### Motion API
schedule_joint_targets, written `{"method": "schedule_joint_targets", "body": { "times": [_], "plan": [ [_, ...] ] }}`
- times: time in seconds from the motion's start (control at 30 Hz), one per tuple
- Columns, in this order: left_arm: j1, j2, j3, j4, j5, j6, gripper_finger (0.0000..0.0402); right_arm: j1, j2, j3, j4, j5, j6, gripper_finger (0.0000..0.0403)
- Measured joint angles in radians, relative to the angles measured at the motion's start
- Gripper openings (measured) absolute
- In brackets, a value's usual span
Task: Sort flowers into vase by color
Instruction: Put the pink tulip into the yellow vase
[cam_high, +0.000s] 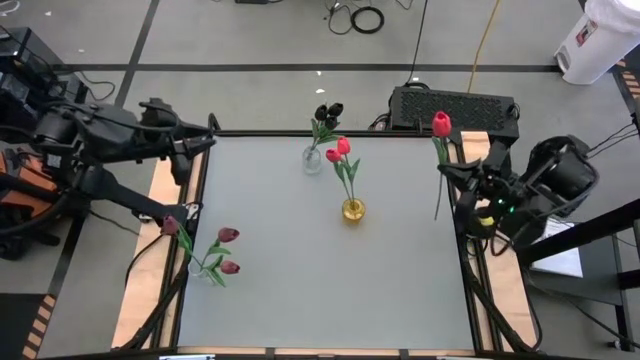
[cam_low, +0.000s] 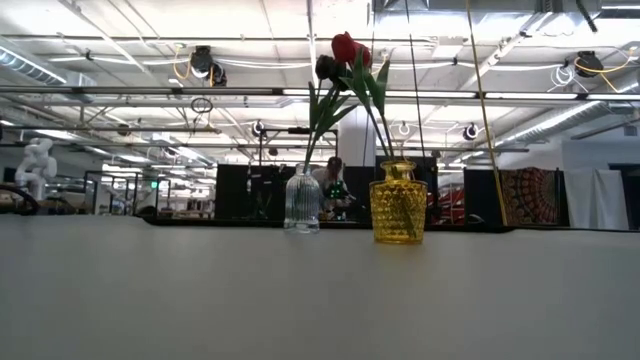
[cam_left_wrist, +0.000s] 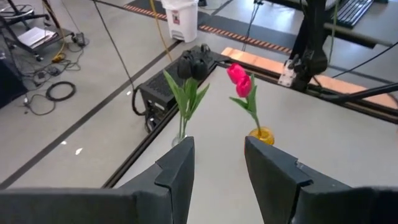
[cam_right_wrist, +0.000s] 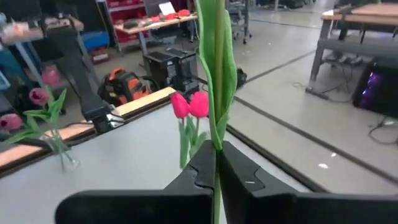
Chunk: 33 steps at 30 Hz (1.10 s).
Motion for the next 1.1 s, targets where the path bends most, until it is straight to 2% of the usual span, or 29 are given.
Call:
{"method": "schedule_joint_targets", "body": {
  "times": [0.1, 0.2, 0.37, 0.5, 0.6, 0.77, 1.1],
  "plan": [
    [0.000, 0.000, -0.023, 0.000, -0.003, 0.000, 0.0148, 0.000, -0.106, -0.174, 0.123, 0.020, 0.010, 0.0000],
    [0.000, 0.000, -0.044, 0.001, -0.014, -0.001, 0.0148, 0.000, -0.196, -0.336, 0.325, 0.046, -0.063, 0.0000],
    [0.000, 0.000, -0.062, 0.007, -0.040, -0.032, 0.0148, 0.000, -0.298, -0.567, 0.760, 0.050, -0.315, 0.0000],
    [0.000, 0.005, -0.062, 0.009, -0.056, -0.070, 0.0148, -0.006, -0.327, -0.690, 1.111, 0.044, -0.579, 0.0000],
    [0.000, 0.006, -0.062, 0.009, -0.058, -0.079, 0.0148, -0.035, -0.326, -0.734, 1.295, 0.027, -0.744, 0.0000],
    [0.000, 0.011, -0.062, 0.022, -0.088, -0.073, 0.0148, -0.141, -0.297, -0.742, 1.448, -0.090, -0.888, 0.0000],
    [0.000, 0.011, -0.062, 0.086, -0.180, 0.008, 0.0148, -0.439, -0.154, -0.742, 1.608, -0.395, -0.935, 0.0000]
  ]
}}
